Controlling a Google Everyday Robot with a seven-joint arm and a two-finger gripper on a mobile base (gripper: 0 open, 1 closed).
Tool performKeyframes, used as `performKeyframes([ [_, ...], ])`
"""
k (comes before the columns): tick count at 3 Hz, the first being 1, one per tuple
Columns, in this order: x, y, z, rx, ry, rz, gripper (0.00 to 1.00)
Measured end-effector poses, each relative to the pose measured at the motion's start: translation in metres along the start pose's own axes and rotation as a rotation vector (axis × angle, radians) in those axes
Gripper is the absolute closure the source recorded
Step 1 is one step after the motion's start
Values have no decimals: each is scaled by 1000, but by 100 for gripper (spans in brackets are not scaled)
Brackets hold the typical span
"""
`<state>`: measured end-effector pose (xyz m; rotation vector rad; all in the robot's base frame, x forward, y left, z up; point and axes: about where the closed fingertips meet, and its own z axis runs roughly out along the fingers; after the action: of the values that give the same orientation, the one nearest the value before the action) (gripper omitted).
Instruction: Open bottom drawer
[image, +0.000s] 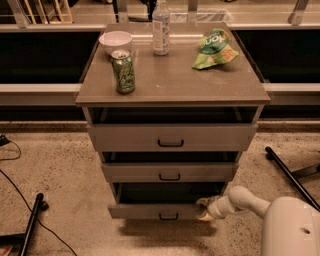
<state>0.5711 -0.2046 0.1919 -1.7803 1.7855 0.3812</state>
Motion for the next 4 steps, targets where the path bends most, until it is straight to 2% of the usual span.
performKeyframes([
  [1,-14,42,-8,-77,16,-6,52],
  [2,-25,67,-16,-106,18,-10,52],
  [3,-48,82,-30,-95,13,-42,52],
  [4,-69,74,-47,-40,12,-75,47],
])
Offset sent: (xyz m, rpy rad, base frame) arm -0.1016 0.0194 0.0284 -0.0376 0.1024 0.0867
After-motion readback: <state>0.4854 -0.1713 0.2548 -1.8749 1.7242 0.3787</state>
